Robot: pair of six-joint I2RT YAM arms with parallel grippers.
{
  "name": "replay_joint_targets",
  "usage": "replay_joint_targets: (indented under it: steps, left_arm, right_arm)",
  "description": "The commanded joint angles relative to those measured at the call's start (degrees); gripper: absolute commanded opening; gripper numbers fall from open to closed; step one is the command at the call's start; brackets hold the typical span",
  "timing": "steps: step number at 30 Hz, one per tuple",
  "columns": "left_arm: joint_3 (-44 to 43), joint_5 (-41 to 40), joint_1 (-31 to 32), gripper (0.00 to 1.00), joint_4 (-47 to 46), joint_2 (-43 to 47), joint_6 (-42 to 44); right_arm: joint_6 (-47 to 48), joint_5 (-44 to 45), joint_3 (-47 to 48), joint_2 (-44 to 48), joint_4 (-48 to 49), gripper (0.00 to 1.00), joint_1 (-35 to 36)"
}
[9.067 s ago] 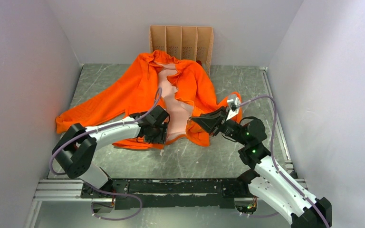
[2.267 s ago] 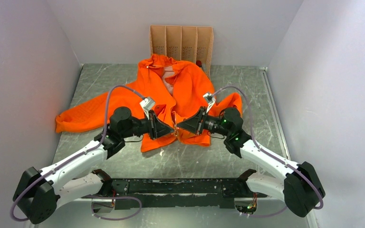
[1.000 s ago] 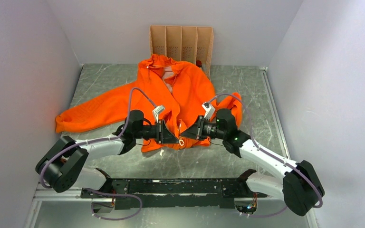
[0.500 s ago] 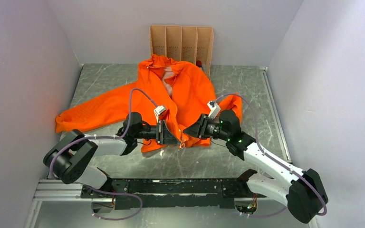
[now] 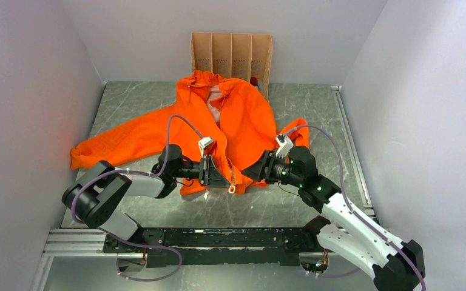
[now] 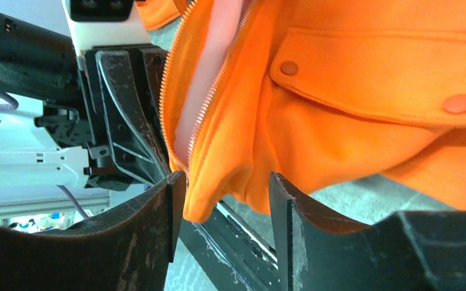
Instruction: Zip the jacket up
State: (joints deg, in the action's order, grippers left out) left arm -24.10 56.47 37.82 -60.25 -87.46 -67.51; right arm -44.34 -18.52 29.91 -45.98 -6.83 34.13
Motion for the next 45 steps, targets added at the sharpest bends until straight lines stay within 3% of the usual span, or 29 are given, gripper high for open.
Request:
replay_joint_targets:
  steps: [1, 16, 29, 37, 45]
  left_arm:
    - [0.3, 2.5, 0.2, 0.08, -6.3, -0.2, -1.5]
    - [-0.7, -0.8, 0.2, 0.08, -5.5, -1.4, -4.8]
    - [0.8, -4.4, 1.7, 0.08, -17.4, -5.3, -16.6]
    - [2.0, -4.7, 2.6, 0.08, -20.7, -6.3, -18.5]
    - [1.4, -4.4, 2.9, 0.08, -21.9, -7.3, -19.0]
  right_arm:
    - [1.1, -1.3, 2.0, 2.9, -7.3, 0.56, -0.1]
    - [-9.5, -9.6, -1.0, 7.6, -5.7, 0.58, 0.9]
    - [-20.5, 6.8, -5.3, 5.5, 4.1, 0.54, 16.9]
    - [-21.9, 13.4, -5.8, 5.3, 4.3, 0.47, 19.6]
    - [-23.0, 14.0, -7.1, 4.3, 6.6, 0.35, 20.1]
